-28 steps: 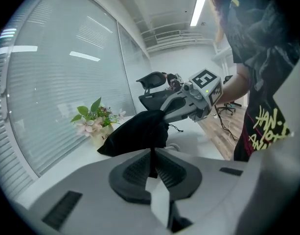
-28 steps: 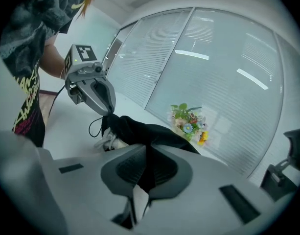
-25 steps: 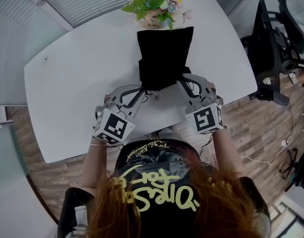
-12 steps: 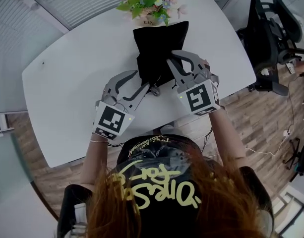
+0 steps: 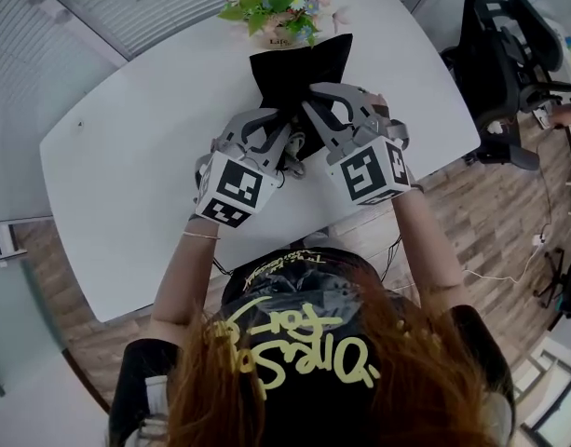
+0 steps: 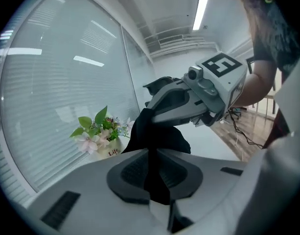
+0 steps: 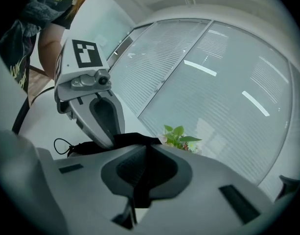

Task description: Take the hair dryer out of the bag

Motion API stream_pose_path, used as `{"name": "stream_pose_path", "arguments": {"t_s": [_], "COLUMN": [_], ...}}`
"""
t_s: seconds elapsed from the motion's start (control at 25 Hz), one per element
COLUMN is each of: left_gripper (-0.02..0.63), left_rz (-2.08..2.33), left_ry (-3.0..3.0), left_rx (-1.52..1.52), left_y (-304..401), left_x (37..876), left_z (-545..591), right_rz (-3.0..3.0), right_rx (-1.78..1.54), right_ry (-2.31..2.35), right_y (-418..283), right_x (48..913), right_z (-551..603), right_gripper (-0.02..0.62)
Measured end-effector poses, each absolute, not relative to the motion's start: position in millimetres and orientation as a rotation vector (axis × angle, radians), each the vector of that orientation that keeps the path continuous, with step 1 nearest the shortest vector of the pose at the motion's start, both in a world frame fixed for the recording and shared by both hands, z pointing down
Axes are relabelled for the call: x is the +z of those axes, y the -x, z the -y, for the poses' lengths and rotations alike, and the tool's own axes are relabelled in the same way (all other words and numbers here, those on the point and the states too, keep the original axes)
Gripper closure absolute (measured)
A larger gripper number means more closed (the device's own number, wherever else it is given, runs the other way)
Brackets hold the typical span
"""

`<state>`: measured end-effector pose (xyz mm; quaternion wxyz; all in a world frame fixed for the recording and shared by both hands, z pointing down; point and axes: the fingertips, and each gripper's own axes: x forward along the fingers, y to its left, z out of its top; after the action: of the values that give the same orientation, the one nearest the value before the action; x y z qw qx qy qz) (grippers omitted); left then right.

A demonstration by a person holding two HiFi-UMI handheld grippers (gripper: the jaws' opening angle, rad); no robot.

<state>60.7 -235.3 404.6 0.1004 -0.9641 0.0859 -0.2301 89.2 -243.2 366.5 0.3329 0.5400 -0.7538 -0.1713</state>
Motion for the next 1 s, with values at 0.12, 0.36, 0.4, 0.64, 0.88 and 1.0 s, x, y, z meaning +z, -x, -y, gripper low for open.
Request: {"name": "stream_pose_path", "arguments": {"t_s": [0.12, 0.36, 0.4, 0.64, 0.88, 1.0], "left_gripper": [0.594, 0.595, 0.595, 0.595, 0.595, 0.595], "left_rz": [-0.247, -0.189, -0.186, -0.271, -0.239, -0.232], "left_ry": [2.955, 2.979, 2.992, 3.193, 3.234, 3.251], "left_rx": [-0.644, -0.600, -0.594, -0.538, -0.500, -0.463], "left_y": [-60.3, -65.1, -65.2, -61.1, -61.2, -58.8], "left_x": [406.4, 402.9, 402.9, 407.5, 409.3, 407.7], "left_z": [238.9, 236.4, 236.6, 252.9, 255.5, 255.1], "right_rz": [1.971, 1.958, 1.946, 2.004, 2.149, 2.116], "right_rx": [-0.406, -0.309, -0.308, -0.327, -0.076, 0.031], "right_ry": [-1.450, -1.501, -1.504, -1.573, -1.485, -1.506], "right_y": [-91.8, -87.1, -87.6, -90.2, -49.7, -48.1], "right_x": [368.6, 369.2, 370.1, 354.8, 385.5, 414.7], "right_z": [232.0, 194.2, 190.0, 169.7, 178.0, 200.6], "right_gripper": [0.580, 0.557, 0.550, 0.535, 0.538, 0.538]}}
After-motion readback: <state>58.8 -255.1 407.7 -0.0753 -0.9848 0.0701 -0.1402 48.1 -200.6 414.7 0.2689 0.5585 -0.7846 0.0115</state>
